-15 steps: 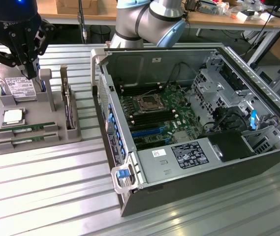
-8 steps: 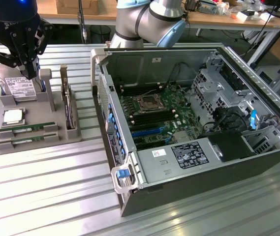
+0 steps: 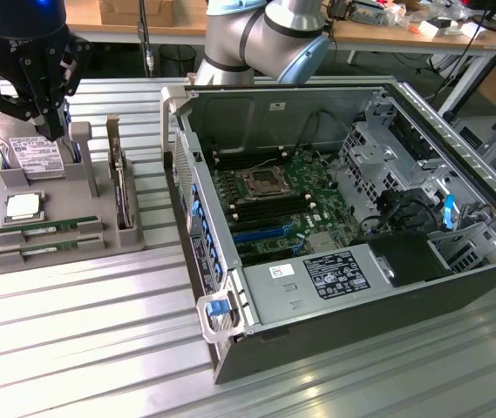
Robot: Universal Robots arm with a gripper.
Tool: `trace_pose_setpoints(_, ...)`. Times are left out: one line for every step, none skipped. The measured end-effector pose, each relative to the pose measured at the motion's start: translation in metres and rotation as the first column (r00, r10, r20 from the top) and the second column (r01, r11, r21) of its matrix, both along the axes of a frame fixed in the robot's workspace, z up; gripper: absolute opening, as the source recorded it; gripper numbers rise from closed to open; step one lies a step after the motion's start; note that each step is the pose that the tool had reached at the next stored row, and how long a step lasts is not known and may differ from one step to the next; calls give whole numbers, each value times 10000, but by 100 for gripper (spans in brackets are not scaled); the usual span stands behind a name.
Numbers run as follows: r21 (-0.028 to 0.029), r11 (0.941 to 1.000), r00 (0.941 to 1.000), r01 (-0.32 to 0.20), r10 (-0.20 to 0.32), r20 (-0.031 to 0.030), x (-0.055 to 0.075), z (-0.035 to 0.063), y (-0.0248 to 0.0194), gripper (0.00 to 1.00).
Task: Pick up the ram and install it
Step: 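Pick up the ram and move it above insertion slot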
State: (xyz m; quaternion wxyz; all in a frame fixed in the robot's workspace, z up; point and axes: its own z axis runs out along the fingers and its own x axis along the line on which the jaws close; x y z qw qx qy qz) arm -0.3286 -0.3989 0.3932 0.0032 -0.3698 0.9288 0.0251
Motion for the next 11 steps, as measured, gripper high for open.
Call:
trace_pose_setpoints(0, 9999, 9999, -117, 117, -1, 0, 0, 0, 11)
trace_pose_setpoints(0, 9998, 9998, -196, 196, 0, 0, 0, 0, 11)
trace_pose_setpoints(-1, 9995, 9995, -328, 328, 0, 0, 0, 0, 11)
trace_pose_setpoints(-1, 9984, 9984, -561, 561, -1, 0, 1, 0, 11)
trace_pose_setpoints(-1, 9976, 9976, -690, 690, 0, 0, 0, 0, 11)
trace_pose_setpoints(-1, 9969, 9969, -783, 783, -1, 0, 1, 0, 11)
trace_pose_setpoints(-1, 9962, 9962, -871, 871, 0, 0, 0, 0, 11)
trace_pose_setpoints(-1, 9949, 9949, -1008, 1008, -1, 0, 0, 0, 11)
trace_pose_setpoints(-1, 9939, 9939, -1101, 1101, 0, 0, 0, 0, 11)
trace_pose_setpoints(-1, 9930, 9930, -1177, 1177, -1, 0, 0, 0, 11)
trace_pose_setpoints(-1, 9924, 9924, -1230, 1230, -1, 0, 1, 0, 11)
